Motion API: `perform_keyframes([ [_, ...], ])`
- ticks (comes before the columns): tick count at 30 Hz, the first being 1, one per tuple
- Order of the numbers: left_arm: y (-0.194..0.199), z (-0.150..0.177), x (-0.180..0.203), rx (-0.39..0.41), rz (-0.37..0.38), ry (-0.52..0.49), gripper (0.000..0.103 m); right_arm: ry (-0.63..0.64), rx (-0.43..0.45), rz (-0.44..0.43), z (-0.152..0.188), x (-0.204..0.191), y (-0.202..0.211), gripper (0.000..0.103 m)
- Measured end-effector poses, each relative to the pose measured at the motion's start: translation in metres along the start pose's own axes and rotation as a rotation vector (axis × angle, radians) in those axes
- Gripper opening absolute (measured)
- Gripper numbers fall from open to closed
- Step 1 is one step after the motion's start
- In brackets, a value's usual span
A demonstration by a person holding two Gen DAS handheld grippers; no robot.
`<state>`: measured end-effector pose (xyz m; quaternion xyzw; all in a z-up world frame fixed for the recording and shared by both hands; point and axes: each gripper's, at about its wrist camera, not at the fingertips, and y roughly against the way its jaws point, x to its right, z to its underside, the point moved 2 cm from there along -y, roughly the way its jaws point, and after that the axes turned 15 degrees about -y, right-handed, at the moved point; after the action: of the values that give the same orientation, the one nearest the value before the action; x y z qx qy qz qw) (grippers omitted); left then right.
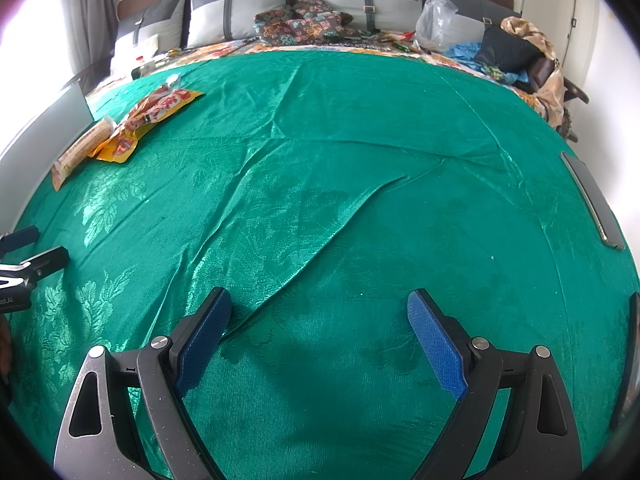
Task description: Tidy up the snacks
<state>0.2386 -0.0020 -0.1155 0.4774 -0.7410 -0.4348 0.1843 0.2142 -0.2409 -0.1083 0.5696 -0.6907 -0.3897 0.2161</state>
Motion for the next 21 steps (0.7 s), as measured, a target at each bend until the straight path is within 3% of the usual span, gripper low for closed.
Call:
perform_keyframes([
  [11,0.0,0.0,0.001,0.0,0.001,-0.006,0.103,-0.001,0.0,0.0,0.0,0.0,0.0,0.092],
  [15,0.0,-0.008,-0.004,-0.122,0.096,-0.053,0.102,-0.002,0.0,0.0,0.0,0.0,0.0,0.092],
  [17,0.01,-0.026,-0.016,-0.113,0.143,-0.051,0.101,-0.002,0.0,0.0,0.0,0.0,0.0,0.092],
  [21,0.022,-0.085,-0.06,-0.044,0.115,-0.033,0.102,-0.002,0.0,-0.001,0.0,0.0,0.0,0.092],
])
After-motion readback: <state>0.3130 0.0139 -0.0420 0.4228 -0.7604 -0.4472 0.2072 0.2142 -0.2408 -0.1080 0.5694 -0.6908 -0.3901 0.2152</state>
